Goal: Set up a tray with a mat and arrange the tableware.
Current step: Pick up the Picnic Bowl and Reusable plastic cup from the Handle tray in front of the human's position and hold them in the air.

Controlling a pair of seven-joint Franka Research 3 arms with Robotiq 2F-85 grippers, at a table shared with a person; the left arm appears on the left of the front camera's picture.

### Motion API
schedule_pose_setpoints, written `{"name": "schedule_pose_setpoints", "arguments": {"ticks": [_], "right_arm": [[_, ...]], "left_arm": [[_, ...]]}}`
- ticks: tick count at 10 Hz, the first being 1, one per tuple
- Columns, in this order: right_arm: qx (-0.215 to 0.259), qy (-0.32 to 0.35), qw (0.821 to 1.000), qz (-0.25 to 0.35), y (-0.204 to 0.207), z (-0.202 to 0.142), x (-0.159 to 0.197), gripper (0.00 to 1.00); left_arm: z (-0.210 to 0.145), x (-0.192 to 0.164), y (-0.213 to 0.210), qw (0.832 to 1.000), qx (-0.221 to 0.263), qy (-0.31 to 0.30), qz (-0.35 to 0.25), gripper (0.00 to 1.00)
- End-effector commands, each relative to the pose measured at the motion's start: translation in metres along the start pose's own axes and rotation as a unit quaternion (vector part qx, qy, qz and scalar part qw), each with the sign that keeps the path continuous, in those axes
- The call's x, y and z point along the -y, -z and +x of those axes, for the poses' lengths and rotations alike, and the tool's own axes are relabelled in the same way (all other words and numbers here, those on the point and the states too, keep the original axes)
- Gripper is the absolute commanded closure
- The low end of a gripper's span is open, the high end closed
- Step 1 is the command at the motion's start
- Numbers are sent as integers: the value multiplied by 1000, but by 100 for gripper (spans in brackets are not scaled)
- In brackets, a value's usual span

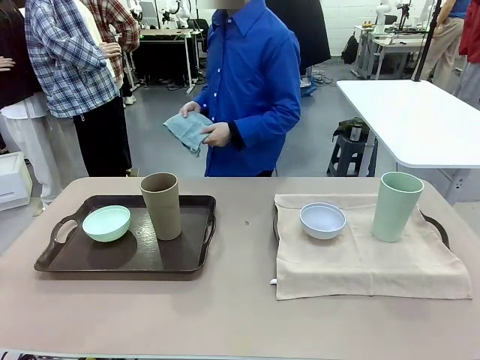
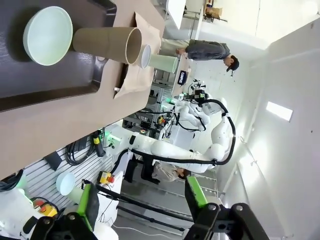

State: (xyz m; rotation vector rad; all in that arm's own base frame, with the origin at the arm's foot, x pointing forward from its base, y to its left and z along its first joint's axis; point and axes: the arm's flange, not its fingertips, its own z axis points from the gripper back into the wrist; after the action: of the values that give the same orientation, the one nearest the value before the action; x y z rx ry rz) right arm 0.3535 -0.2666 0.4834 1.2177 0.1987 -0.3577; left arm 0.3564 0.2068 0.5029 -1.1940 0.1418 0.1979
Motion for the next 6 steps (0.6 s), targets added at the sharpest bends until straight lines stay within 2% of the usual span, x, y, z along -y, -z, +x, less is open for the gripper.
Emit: {"name": "schedule_pose_setpoints", "arguments": {"ticks": [1, 6], "right_arm": [[0, 13, 1000, 6, 1, 0, 2, 0], [0, 13, 1000, 6, 1, 0, 2, 0]], "left_arm": [[-1, 2, -2, 1000, -13, -5, -4, 8], [-1, 2, -2, 1000, -13, -5, -4, 8]]}}
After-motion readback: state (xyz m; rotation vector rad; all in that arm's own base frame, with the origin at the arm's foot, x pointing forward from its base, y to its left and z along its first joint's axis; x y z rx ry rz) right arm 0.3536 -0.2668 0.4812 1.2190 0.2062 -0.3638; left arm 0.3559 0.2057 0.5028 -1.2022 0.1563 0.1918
